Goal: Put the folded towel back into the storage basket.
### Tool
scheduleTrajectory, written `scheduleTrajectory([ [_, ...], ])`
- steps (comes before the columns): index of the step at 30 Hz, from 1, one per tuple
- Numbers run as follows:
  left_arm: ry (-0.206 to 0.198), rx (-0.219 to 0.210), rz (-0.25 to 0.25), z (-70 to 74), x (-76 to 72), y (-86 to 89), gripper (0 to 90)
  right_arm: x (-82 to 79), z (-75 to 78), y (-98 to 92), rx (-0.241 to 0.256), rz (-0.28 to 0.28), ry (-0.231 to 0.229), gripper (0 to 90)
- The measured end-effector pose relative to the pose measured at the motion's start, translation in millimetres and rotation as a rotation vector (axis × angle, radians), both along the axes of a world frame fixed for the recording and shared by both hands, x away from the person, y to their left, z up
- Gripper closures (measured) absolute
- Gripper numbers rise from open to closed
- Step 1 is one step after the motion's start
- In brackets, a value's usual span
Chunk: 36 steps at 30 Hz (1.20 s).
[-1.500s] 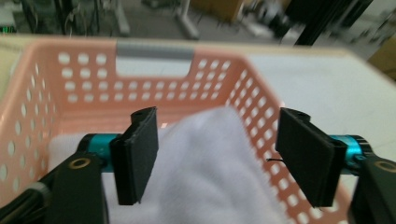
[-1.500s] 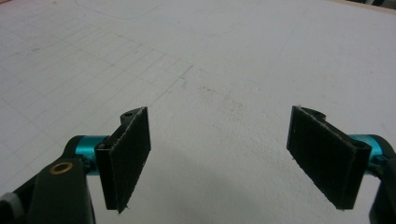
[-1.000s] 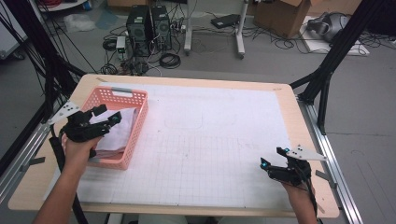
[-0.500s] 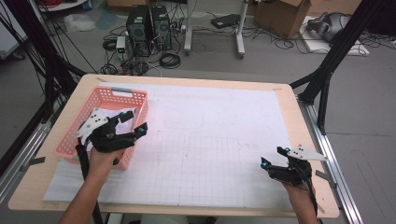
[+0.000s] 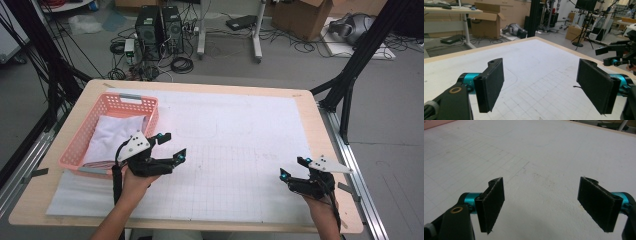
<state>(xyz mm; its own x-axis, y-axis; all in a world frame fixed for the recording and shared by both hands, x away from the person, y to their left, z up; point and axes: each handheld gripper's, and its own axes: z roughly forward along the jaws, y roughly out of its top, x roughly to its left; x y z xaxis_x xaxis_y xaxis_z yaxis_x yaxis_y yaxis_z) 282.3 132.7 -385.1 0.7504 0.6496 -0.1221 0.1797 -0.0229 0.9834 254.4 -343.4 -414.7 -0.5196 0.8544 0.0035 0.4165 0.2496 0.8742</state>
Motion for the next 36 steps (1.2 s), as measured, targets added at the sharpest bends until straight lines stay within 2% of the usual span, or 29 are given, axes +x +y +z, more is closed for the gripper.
scheduleTrajectory([
  [11, 0.034, 0.042, -0.028, -22.8, -5.9, -18.0, 22.8, -2.5, 1.3, 1.6, -0.001, -0.006, -0.01, 20.5],
  [19, 0.043, 0.06, -0.039, -27.5, -6.2, -21.6, 23.1, -3.4, 1.1, 1.0, 0.003, -0.009, -0.01, 20.5],
  [36, 0.058, 0.064, -0.028, -32.8, -4.4, -19.9, 23.4, -1.9, -0.3, 2.3, -0.001, -0.005, -0.003, 20.5],
])
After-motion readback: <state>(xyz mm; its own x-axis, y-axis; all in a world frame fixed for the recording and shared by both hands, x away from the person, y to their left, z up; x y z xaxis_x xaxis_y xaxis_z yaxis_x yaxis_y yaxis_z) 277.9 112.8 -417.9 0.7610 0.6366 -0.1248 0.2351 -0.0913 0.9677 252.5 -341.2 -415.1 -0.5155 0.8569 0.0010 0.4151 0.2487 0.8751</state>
